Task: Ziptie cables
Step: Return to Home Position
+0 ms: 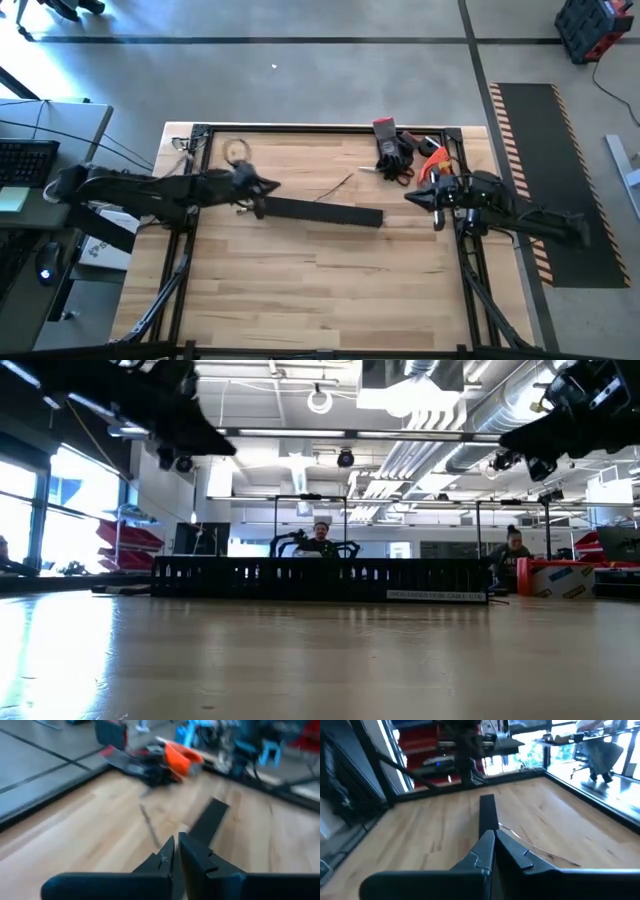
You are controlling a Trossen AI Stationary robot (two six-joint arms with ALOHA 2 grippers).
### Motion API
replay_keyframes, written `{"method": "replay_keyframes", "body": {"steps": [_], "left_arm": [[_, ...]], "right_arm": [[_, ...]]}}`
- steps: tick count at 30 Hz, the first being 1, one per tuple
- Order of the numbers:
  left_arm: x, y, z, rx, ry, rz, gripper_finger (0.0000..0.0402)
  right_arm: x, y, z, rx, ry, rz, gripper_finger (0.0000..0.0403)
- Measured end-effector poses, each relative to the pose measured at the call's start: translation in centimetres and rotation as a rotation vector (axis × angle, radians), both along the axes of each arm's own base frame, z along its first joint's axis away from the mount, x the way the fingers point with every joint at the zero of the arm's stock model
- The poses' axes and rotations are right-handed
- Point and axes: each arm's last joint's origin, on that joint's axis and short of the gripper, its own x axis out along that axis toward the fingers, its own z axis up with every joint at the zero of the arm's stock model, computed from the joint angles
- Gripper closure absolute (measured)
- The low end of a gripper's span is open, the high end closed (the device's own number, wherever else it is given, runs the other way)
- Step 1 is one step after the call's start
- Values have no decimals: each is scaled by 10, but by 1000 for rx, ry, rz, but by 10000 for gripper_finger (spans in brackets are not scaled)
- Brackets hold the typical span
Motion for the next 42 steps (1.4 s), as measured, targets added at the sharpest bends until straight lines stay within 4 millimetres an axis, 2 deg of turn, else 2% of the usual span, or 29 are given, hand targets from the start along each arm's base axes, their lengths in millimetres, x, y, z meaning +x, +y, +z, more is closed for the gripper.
{"method": "replay_keyframes", "body": {"steps": [3, 7, 9, 16, 20, 28, 35, 42], "left_arm": [[-30, 12, -10, -13, -56, 54, 402], [-60, 17, -26, -32, -131, 39, 402], [-70, 18, -30, -31, -185, 30, 401], [-96, 14, -58, 60, -253, -14, 401], [-102, 10, -79, 66, -235, -81, 401], [-102, 4, -77, 168, -230, -266, 401], [-99, 3, -84, 141, -149, -262, 401], [-95, 4, -93, 73, -73, -252, 401]], "right_arm": [[-8, 1, -9, 46, -42, -8, 403], [-12, 1, -23, 83, -107, -32, 403], [-9, -1, -34, 117, -83, -70, 403], [0, -3, -44, 99, -103, -99, 403], [3, 0, -47, 85, -67, -76, 403], [5, 4, -49, 77, -42, -29, 403], [5, 3, -51, -41, -12, -71, 403], [5, 3, -51, -47, -6, -76, 403]]}}
